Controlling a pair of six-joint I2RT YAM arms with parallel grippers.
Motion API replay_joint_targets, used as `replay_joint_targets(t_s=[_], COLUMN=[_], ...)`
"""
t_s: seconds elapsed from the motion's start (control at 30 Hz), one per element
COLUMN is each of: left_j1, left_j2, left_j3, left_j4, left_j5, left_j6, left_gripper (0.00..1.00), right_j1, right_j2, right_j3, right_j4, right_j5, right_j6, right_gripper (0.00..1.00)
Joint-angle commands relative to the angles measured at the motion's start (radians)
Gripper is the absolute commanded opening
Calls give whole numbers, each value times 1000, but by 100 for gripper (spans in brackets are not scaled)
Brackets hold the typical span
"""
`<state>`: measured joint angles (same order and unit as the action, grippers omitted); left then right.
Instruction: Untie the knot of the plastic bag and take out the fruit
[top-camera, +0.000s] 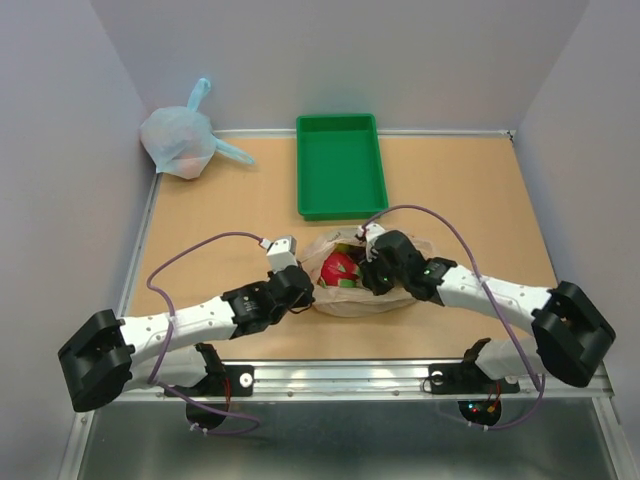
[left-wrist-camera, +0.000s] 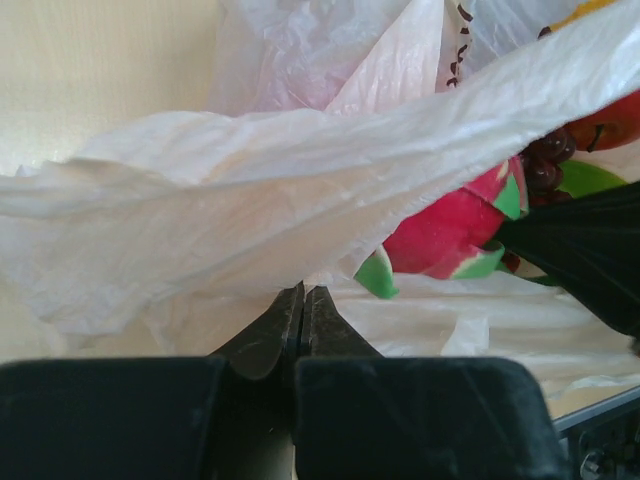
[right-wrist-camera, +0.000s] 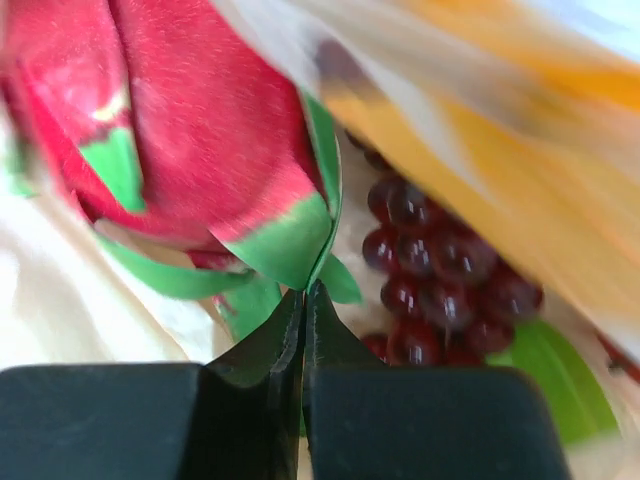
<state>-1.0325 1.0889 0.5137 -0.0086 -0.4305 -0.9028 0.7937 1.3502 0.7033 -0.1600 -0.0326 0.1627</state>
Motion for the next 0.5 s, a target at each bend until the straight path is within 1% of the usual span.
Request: replay_joint_targets(t_s=[0.0,0.13,0.27,0.3,0.43,0.47], left_j1=[-3,-3,-1,-1,-3,-1], left_j2=[-24,-18,-11,-4,11,17], left_j3=[3,11,22,22,19,16], left_j4=[-37,-48,-48,-44,-24,-18], left_j5=[-77,-96,-90,-85,-56,-45], left_j6=[7,7,10,10,13,13], left_gripper=[6,6,6,6,6,6], right_j1=[7,9,7,9,7,7], right_j2=[-181,-285,-327,-327,-269,-235], right_j3=[-24,-22,-21,-19,-15,-16], right_j4=[40,45,48,51,60,62], right_j5=[0,17,26,51,37,-2], right_j6=[78,77,72,72,67,69], right_gripper=[0,1,0,0,0,0])
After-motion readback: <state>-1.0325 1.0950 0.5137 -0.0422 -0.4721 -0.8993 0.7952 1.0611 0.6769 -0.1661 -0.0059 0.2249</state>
